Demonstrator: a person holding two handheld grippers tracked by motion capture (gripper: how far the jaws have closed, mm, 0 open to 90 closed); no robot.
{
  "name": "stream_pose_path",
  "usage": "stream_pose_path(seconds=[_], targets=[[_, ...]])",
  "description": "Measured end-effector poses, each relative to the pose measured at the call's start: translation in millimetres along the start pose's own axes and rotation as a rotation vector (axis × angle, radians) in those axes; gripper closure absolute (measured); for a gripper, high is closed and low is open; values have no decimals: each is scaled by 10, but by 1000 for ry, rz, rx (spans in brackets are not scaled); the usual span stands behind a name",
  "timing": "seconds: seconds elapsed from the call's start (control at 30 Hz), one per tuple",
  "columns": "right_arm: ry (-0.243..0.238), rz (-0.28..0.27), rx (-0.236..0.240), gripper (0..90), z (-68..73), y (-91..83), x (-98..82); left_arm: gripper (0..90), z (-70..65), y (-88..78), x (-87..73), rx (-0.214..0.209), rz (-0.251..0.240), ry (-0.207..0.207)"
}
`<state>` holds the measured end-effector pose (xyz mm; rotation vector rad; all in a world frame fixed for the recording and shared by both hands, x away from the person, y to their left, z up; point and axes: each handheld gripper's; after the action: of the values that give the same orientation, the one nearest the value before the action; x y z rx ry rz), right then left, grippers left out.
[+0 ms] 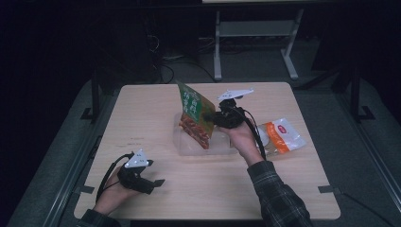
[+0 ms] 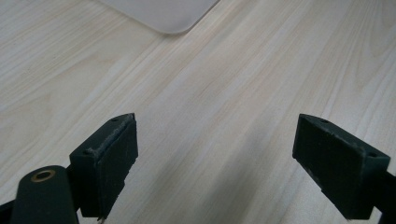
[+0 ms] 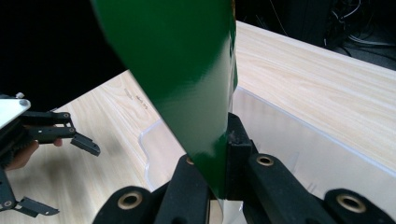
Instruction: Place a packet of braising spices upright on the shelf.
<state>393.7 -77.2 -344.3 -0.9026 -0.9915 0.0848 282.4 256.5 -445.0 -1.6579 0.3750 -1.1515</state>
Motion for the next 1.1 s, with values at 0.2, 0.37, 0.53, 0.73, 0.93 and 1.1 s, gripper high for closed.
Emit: stream_pose_path(seconds=[0.2,0.37,0.53,0.73,0.93,1.1], targets=[[4,13,1,893,-14,63,-29,137,0,2,2,-3,8,8],[-10,33,-6,886,-5,125,-30,137,-15,22,9,-10,16,14],[-28,44,-3,858,17,174,-41,137,-17,30,9,-11,17,17],[-25,64,6,698,38,180,-52,137,-19,32,8,-11,16,14],[-48,71,-24,425,57,150,-123,137,-15,37,12,-13,26,17],[-64,66,-18,361,75,67,-209,137,-28,49,14,-16,23,9]])
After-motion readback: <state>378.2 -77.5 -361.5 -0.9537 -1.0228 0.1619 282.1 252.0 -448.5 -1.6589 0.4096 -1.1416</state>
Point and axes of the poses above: each handheld gripper's, and its own axes: y roughly forward along the jaws, x roughly out of its top, z roughly to its left, and after that the axes turned 14 degrees about z, right-handed
